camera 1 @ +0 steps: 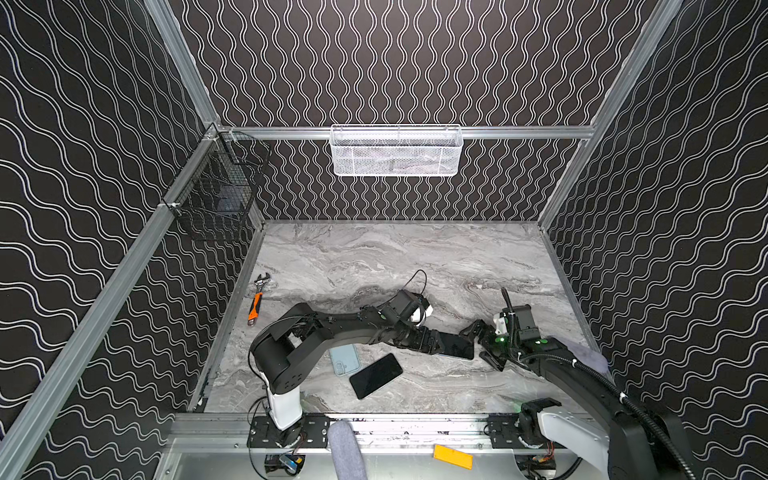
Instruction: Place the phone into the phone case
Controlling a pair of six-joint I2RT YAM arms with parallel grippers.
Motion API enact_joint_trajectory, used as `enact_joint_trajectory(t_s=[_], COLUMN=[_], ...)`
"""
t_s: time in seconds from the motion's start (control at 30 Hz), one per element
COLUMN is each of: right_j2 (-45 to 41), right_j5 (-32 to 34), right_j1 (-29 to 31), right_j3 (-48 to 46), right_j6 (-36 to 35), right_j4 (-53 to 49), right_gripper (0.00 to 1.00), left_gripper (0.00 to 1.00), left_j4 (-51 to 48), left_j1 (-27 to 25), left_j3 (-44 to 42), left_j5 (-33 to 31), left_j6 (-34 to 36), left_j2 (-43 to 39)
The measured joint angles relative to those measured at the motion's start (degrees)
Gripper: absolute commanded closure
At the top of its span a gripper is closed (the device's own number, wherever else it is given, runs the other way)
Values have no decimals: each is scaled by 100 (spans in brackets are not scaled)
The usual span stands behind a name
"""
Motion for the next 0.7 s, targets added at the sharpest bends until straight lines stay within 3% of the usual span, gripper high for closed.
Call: enact_joint_trajectory(t_s=[0.7], right_j2=[667], right_j5=[-330], right_j1=[-17], right_j3=[-133], right_j6=[-190], right_j4=[1244], right_gripper=[0], left_gripper=[7], left_j4=[848], left_j1=[31], left_j3=[-278], left_j5=[-4], left_j6=[-179], left_j2=[85])
